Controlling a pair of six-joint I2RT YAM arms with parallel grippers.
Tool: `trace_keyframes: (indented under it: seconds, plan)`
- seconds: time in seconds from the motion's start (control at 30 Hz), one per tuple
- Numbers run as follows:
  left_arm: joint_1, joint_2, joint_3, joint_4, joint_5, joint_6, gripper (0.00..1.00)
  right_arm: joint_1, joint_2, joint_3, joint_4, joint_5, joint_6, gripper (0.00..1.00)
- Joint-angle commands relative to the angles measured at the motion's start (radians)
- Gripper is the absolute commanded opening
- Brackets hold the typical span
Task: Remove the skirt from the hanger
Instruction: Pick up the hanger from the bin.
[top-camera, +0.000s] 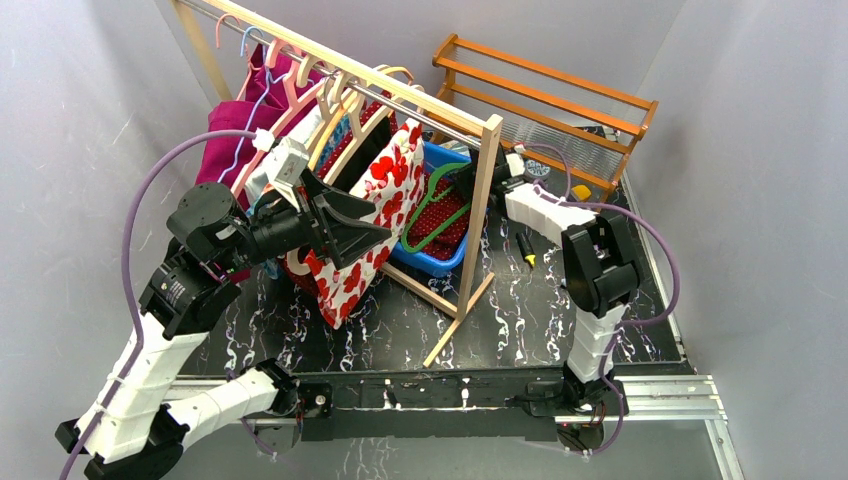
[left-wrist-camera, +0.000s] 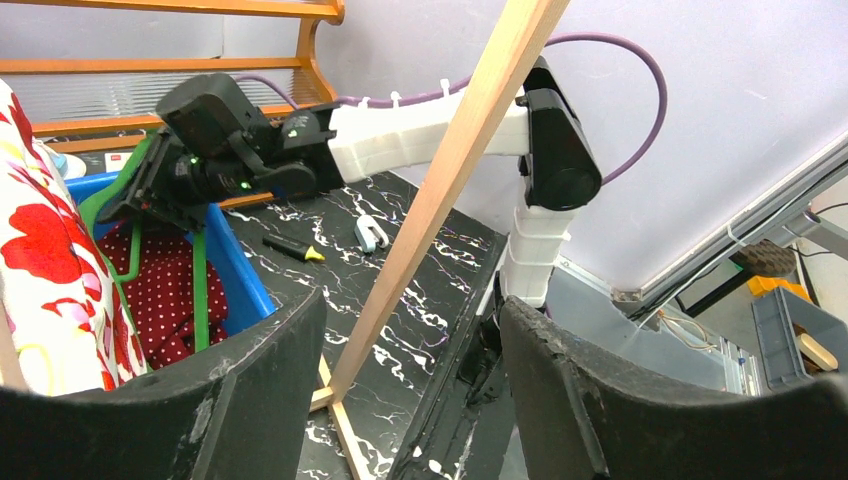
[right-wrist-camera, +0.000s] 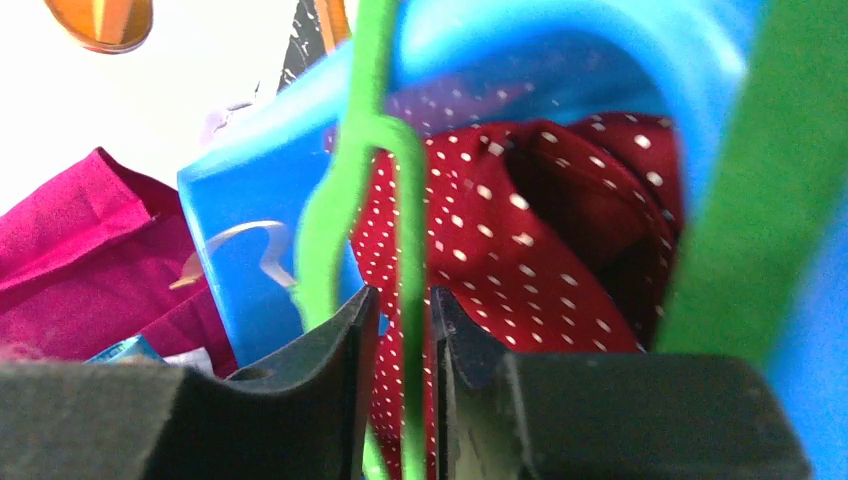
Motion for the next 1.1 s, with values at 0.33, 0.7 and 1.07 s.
trace_keyframes:
  seconds: [0.33,0.7,1.07]
  plan:
    - [-0.003,0.005,0.023,0.01,-0.003,-0.002,0.63,0.017,-0.384,-0.45,0.289,0.13,0.326,0.18]
    - [-0.003,0.026,0.022,0.01,-0.01,-0.022,0.66,0.019,-0.678,-0.642,0.252,0.139,0.348,0.13]
    - [-0.003,0.152,0.02,0.124,-0.062,-0.379,0.84,0.018,-1.021,-0.619,0.776,-0.342,-1.031,0.0]
